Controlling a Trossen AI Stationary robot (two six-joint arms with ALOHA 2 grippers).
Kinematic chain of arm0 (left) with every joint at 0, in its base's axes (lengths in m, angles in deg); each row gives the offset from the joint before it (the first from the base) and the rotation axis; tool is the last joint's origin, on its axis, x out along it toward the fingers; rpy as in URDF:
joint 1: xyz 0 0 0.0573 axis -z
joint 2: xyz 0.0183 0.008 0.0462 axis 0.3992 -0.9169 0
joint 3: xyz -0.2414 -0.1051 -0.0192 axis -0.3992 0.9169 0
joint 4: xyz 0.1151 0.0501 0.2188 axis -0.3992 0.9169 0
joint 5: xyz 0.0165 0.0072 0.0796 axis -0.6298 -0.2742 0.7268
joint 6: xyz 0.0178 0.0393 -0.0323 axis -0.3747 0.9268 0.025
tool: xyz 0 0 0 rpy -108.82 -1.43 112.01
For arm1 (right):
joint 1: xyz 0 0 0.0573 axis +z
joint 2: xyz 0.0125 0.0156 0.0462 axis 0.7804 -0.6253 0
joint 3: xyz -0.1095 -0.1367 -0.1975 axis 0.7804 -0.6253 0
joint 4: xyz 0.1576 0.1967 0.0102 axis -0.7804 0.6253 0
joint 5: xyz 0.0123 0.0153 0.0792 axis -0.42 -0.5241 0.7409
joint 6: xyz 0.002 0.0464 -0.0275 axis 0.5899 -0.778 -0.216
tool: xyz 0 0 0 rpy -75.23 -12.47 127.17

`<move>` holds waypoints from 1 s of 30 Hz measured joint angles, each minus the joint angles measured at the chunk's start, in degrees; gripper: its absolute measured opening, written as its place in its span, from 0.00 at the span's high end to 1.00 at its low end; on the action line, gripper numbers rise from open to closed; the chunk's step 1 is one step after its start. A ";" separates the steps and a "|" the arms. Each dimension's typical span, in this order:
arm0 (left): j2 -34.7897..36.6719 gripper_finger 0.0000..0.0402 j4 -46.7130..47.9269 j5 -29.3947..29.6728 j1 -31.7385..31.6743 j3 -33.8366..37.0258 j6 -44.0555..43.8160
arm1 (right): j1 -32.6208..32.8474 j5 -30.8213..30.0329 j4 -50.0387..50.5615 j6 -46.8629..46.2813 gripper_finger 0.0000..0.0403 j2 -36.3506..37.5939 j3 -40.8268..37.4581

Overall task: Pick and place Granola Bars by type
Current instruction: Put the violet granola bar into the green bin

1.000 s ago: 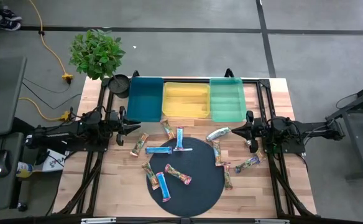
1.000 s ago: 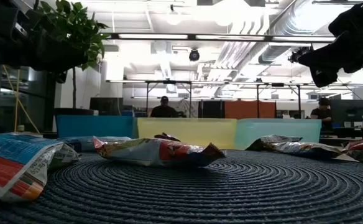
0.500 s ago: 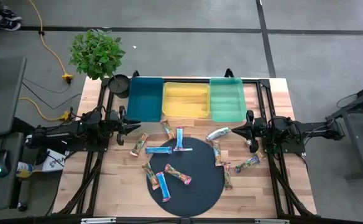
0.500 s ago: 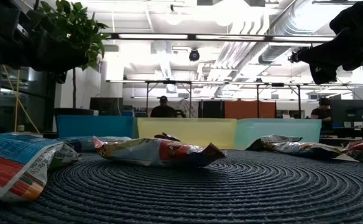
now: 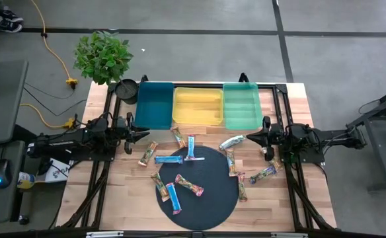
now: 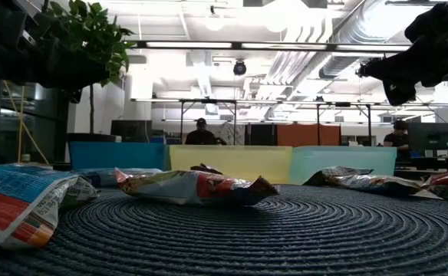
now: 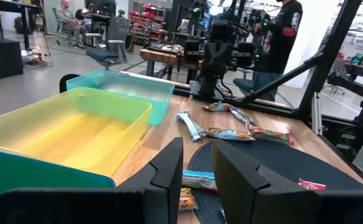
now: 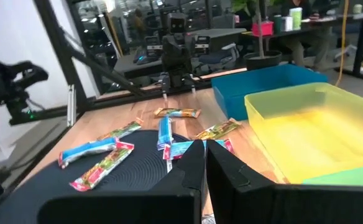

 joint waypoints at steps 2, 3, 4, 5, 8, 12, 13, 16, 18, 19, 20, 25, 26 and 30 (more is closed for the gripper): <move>0.00 0.79 0.00 0.08 0.00 0.02 0.00 | 0.00 -0.71 -0.02 -1.57 1.00 0.00 0.00; 0.00 0.79 0.04 0.32 -0.02 0.02 0.00 | 0.00 -0.71 -0.02 -2.47 1.00 0.00 0.00; 0.00 0.79 0.09 0.62 0.01 0.01 0.00 | 0.00 -0.71 -0.02 -2.89 1.00 0.00 0.00; 0.00 0.79 0.15 0.88 0.00 0.02 0.00 | 0.00 -0.71 -0.02 -2.93 1.00 0.00 0.00; 0.00 0.79 0.21 1.48 -0.02 0.01 0.00 | 0.00 -0.71 -0.35 -2.89 1.00 0.00 0.00; 0.00 0.79 0.20 1.46 0.01 0.02 0.00 | 0.00 -0.71 -1.21 -1.28 1.00 0.00 0.09; 0.00 0.79 0.20 1.46 -0.01 0.00 0.00 | 0.00 -0.71 -1.63 -0.84 1.00 0.00 0.11; 0.00 0.79 0.20 1.48 -0.02 0.01 0.00 | 0.00 -0.73 -2.12 0.58 1.00 -0.02 0.35; 0.01 0.79 0.20 1.48 0.00 0.01 0.00 | 0.00 -1.78 0.64 1.24 1.00 -0.45 2.22; 0.00 0.79 0.20 1.46 0.00 0.00 0.00 | 0.00 -2.44 2.69 1.97 1.00 -0.94 3.82; 0.00 0.79 0.20 1.48 0.00 0.00 0.00 | 0.00 -2.82 5.21 2.97 1.00 -1.62 5.70; 0.01 0.79 0.19 1.48 0.00 0.02 0.00 | 0.00 -6.68 17.90 8.32 1.00 -8.11 19.51; 0.00 0.79 0.17 1.49 0.01 0.00 0.00 | 0.00 -7.82 20.47 8.98 1.00 -9.88 22.89; 0.00 0.79 0.17 1.49 0.01 0.01 0.00 | 0.00 -11.09 29.56 10.09 1.00 -18.08 36.20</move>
